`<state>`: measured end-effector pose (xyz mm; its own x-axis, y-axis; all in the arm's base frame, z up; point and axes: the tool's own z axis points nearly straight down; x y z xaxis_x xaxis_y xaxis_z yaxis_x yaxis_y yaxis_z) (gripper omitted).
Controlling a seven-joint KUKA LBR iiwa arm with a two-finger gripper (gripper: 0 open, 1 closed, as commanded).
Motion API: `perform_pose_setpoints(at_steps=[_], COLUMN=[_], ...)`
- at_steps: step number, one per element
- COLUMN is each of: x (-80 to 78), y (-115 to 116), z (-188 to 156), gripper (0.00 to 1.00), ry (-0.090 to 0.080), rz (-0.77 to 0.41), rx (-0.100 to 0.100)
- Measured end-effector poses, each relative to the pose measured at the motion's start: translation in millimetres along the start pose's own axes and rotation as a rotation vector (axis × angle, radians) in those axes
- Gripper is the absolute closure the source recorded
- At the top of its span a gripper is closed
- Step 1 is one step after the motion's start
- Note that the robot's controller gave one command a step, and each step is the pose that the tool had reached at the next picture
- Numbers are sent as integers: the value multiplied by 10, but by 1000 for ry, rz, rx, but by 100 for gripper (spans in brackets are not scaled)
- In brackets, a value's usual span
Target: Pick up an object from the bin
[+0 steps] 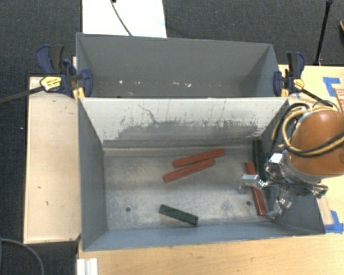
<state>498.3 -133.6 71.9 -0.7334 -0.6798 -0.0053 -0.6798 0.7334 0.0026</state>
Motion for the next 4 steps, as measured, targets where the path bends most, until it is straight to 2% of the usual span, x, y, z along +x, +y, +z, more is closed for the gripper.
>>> perform_pose_setpoints(at_steps=[1,3,4], x=[16,-54,-340], y=[-92,-101,-144], z=[17,13,15], gripper=[0,0,0], ry=[-1,2,-1], rz=[-14,-20,-38], rx=[-12,-5,6])
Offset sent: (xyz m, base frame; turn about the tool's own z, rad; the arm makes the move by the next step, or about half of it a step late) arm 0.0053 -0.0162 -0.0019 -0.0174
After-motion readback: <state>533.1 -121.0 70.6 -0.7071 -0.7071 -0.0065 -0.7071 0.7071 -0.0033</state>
